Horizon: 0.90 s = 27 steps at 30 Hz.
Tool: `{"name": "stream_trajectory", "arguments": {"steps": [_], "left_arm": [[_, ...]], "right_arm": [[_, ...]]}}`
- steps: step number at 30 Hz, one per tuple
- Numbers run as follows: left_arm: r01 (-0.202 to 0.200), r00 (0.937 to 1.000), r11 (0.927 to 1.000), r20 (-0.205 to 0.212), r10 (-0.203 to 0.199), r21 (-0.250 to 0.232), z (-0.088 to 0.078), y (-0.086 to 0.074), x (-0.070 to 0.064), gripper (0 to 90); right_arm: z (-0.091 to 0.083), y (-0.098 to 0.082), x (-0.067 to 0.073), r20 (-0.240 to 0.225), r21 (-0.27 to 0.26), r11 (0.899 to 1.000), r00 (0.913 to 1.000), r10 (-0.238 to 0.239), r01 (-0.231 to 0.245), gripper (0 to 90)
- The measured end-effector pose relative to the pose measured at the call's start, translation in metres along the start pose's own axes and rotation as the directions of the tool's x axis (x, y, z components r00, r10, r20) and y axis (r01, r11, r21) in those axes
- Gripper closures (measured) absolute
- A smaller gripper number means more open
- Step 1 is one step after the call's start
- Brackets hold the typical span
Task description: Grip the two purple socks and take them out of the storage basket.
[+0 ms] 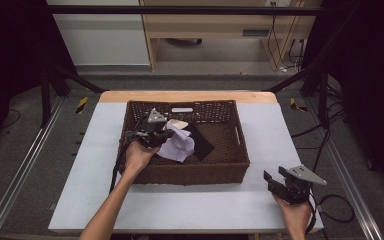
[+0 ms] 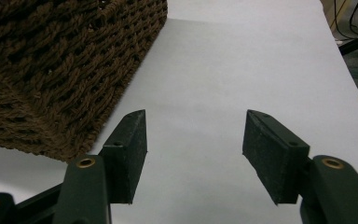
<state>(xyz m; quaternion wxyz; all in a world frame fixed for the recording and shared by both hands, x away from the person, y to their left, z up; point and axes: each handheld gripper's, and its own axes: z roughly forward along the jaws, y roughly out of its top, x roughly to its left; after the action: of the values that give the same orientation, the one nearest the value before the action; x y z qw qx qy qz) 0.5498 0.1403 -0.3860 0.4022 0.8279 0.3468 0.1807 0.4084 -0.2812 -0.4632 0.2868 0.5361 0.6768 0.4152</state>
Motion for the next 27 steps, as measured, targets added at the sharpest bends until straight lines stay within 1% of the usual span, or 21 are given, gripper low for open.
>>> {"name": "stream_trajectory", "arguments": {"steps": [4, 6, 9, 10, 11, 13, 15, 16, 17, 18, 19, 20, 24, 25, 26, 27], "left_arm": [[0.009, 1.0000, 0.9987, 0.000, -0.009, -0.051, -0.005, 0.000, 0.001, 88.0], [0.009, 0.9999, 0.9964, -0.014, -0.010, -0.085, -0.008, -0.001, 0.001, 88.0], [0.011, 0.9997, 0.9942, -0.022, -0.013, -0.107, -0.011, 0.000, 0.001, 88.1], [0.023, 0.9993, 0.9907, -0.026, -0.027, -0.134, -0.014, 0.000, 0.002, 88.1], [0.023, 0.9993, 0.9907, -0.026, -0.027, -0.134, -0.014, 0.000, 0.002, 88.1], [0.036, 0.9990, 0.9863, -0.021, -0.040, -0.161, -0.018, 0.001, 0.003, 88.1], [0.044, 0.9986, 0.9800, -0.020, -0.049, -0.194, -0.022, 0.002, 0.003, 88.1], [0.044, 0.9986, 0.9783, -0.021, -0.049, -0.203, -0.024, 0.003, 0.003, 88.1], [0.046, 0.9982, 0.9747, -0.027, -0.053, -0.219, -0.028, 0.004, 0.003, 88.1], [0.053, 0.9980, 0.9716, -0.023, -0.060, -0.231, -0.030, 0.004, 0.003, 88.1], [0.063, 0.9975, 0.9673, -0.016, -0.069, -0.246, -0.033, 0.005, 0.003, 88.1], [0.067, 0.9973, 0.9616, -0.010, -0.072, -0.266, -0.037, 0.006, 0.002, 88.1], [0.069, 0.9975, 0.9481, 0.006, -0.071, -0.310, -0.053, 0.010, 0.000, 88.1], [0.069, 0.9975, 0.9429, 0.009, -0.070, -0.326, -0.059, 0.011, -0.002, 88.1], [0.062, 0.9980, 0.9399, 0.005, -0.064, -0.336, -0.068, 0.012, -0.004, 88.1], [0.062, 0.9980, 0.9399, 0.005, -0.064, -0.336, -0.068, 0.012, -0.004, 88.1]], "right_arm": [[0.000, 0.000, 0.000, 0.000, -0.001, 1.000, 1.0000, 0.000, 0.000, 40.4], [0.000, 0.000, 0.000, 0.000, -0.002, 1.000, 1.0000, 0.001, -0.001, 40.4], [-0.001, -0.001, -0.001, -0.005, -0.002, 1.000, 1.0000, 0.004, -0.004, 40.6], [-0.001, -0.001, -0.001, -0.008, -0.004, 1.000, 1.0000, 0.005, -0.005, 40.6], [-0.001, -0.001, -0.001, -0.013, -0.003, 1.000, 0.9999, 0.006, -0.006, 40.7], [-0.001, -0.001, -0.001, -0.012, 0.000, 1.000, 0.9999, 0.007, -0.007, 40.7], [-0.001, -0.001, -0.002, -0.008, -0.005, 1.000, 1.0000, 0.006, -0.006, 40.8], [-0.001, -0.001, -0.003, -0.007, -0.006, 1.000, 1.0000, 0.003, -0.003, 40.8], [-0.001, 0.000, -0.003, -0.007, -0.008, 1.000, 1.0000, 0.005, -0.005, 40.8], [-0.001, 0.000, -0.003, -0.006, -0.006, 1.000, 1.0000, 0.006, -0.006, 40.9], [-0.001, 0.000, -0.003, -0.006, -0.006, 1.000, 1.0000, 0.006, -0.006, 40.9], [-0.001, 0.000, -0.003, -0.006, -0.004, 1.000, 1.0000, 0.003, -0.003, 41.1], [-0.001, -0.001, -0.003, -0.002, -0.008, 1.000, 1.0000, 0.003, -0.003, 41.6], [-0.002, 0.000, -0.004, -0.003, -0.008, 1.000, 1.0000, 0.009, -0.009, 41.8], [-0.002, 0.000, -0.004, 0.001, -0.008, 1.000, 1.0000, 0.007, -0.007, 41.9], [-0.002, 0.000, -0.004, 0.001, -0.008, 1.000, 1.0000, 0.007, -0.007, 41.9]]}}
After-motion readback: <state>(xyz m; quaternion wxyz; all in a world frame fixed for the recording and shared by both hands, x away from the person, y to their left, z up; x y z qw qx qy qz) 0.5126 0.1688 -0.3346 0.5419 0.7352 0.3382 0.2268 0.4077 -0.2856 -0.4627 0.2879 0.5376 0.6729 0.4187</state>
